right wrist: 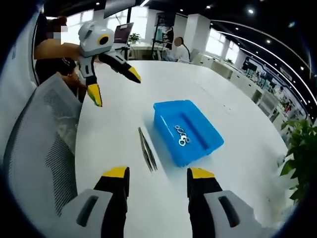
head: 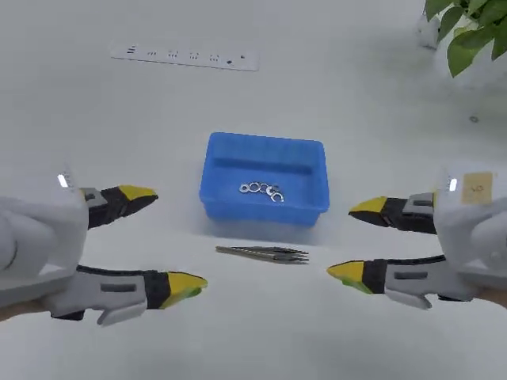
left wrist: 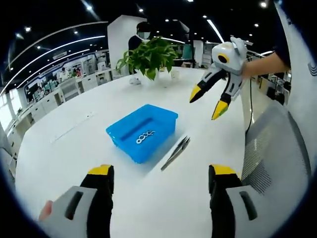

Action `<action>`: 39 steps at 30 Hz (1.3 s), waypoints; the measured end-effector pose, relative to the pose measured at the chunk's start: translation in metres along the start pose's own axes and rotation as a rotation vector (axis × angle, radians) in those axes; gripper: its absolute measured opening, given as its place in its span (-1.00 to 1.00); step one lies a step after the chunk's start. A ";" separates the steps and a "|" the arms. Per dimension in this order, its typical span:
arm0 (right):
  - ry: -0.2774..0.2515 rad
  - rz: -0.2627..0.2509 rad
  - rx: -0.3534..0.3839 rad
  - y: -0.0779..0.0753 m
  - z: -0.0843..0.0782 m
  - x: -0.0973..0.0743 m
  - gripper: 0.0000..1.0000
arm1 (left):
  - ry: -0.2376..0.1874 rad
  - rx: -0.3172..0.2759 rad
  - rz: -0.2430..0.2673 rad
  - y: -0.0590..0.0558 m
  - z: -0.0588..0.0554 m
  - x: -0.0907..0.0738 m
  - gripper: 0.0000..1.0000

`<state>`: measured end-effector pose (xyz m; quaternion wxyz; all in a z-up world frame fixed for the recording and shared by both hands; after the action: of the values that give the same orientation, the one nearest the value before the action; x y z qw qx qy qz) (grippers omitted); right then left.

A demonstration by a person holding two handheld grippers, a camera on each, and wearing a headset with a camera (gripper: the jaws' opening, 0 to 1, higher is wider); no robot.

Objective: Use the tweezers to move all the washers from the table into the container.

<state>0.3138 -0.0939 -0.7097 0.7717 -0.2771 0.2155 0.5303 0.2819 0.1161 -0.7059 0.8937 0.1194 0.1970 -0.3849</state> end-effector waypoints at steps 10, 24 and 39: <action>0.011 0.003 -0.048 0.006 0.005 -0.023 0.84 | 0.017 0.053 -0.022 -0.004 0.012 -0.026 0.99; 0.017 0.041 -0.090 0.018 0.014 -0.015 1.00 | 0.072 0.255 -0.054 -0.002 0.024 -0.038 0.99; -0.095 0.056 -0.083 0.017 0.040 -0.022 0.99 | 0.021 0.265 -0.094 -0.009 0.042 -0.036 0.99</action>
<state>0.2920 -0.0780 -0.6696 0.7537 -0.2769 0.1641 0.5730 0.2636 0.1179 -0.6528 0.8491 0.2308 0.1590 -0.4477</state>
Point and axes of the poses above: the centre of the closed fingertips' face, and the gripper's own axes: x roughly forward along the fingers, y roughly to its left, z roughly out of its top, the point moved 3 cm from there along -x, roughly backward along the fingers, and after that the axes turned 7 degrees about -y, right-handed, at the moved point
